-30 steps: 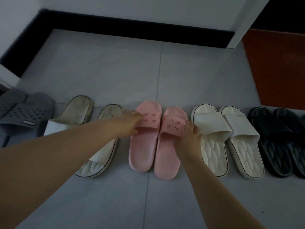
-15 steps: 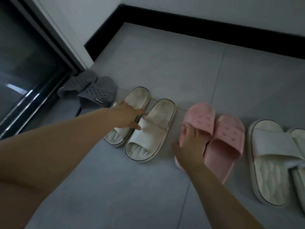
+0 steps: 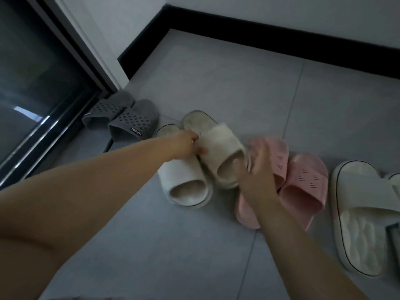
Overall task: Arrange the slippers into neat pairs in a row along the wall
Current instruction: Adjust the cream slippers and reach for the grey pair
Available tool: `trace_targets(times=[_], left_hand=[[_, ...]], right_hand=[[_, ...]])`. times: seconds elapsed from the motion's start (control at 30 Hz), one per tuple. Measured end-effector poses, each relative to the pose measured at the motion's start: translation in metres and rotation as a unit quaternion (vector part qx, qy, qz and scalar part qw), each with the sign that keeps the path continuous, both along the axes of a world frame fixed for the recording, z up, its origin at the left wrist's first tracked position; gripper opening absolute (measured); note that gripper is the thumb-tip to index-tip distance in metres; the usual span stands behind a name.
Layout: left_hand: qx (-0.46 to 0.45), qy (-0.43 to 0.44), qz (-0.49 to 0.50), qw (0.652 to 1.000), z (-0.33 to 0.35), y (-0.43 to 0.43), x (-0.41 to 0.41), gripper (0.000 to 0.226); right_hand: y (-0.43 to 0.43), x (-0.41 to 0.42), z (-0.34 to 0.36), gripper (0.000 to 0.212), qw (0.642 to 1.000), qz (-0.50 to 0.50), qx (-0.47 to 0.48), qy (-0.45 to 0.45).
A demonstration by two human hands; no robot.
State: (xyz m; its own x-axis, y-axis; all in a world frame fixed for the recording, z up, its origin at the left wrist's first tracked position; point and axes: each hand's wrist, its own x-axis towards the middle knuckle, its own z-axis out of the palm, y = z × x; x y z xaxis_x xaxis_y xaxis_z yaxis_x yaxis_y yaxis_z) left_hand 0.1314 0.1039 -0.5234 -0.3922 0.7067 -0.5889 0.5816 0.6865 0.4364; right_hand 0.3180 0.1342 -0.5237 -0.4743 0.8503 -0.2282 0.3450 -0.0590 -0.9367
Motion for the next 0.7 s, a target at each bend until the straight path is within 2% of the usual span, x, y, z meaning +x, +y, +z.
trace_targets(times=[0.03, 0.07, 0.13, 0.17, 0.23, 0.3, 0.4, 0.5, 0.57, 0.63, 0.7], left_hand=[[0.031, -0.042, 0.089, 0.995, 0.001, 0.006, 0.002, 0.028], [0.061, -0.109, 0.184, 0.975, 0.001, 0.011, 0.005, 0.024], [0.1, -0.259, 0.354, 0.893, -0.003, 0.02, 0.014, 0.031], [0.12, -0.307, 0.414, 0.849, -0.006, 0.024, 0.02, 0.031], [0.149, -0.336, 0.505, 0.78, -0.016, 0.028, 0.026, 0.024], [0.162, -0.341, 0.568, 0.731, -0.023, 0.025, 0.031, 0.012], [0.159, -0.355, 0.601, 0.698, -0.028, 0.017, 0.033, 0.012], [0.172, -0.347, 0.593, 0.706, -0.027, 0.009, 0.031, 0.028], [0.168, -0.333, 0.566, 0.736, -0.028, 0.005, 0.027, 0.029], [0.134, -0.301, 0.528, 0.783, -0.028, 0.0, 0.024, 0.036], [0.077, -0.173, 0.434, 0.881, -0.031, -0.009, 0.016, 0.047]], right_hand=[[0.01, 0.001, 0.006, 0.07, 0.999, -0.024, 0.03, 0.009], [0.02, 0.003, 0.013, 0.068, 0.997, -0.042, 0.062, 0.009], [0.036, 0.005, 0.021, 0.068, 0.992, -0.07, 0.1, 0.016], [0.041, 0.006, 0.024, 0.067, 0.991, -0.077, 0.103, 0.028], [0.045, 0.008, 0.023, 0.067, 0.991, -0.078, 0.097, 0.041], [0.044, 0.011, 0.018, 0.067, 0.993, -0.069, 0.088, 0.038], [0.035, 0.01, 0.005, 0.066, 0.997, -0.036, 0.063, 0.028], [0.024, 0.006, -0.008, 0.062, 0.999, 0.018, 0.04, 0.026], [0.02, 0.003, -0.016, 0.061, 0.996, 0.076, 0.045, 0.003], [0.017, 0.0, -0.028, 0.055, 0.984, 0.154, 0.067, -0.054], [0.011, -0.001, -0.039, 0.06, 0.968, 0.217, 0.078, -0.102]])
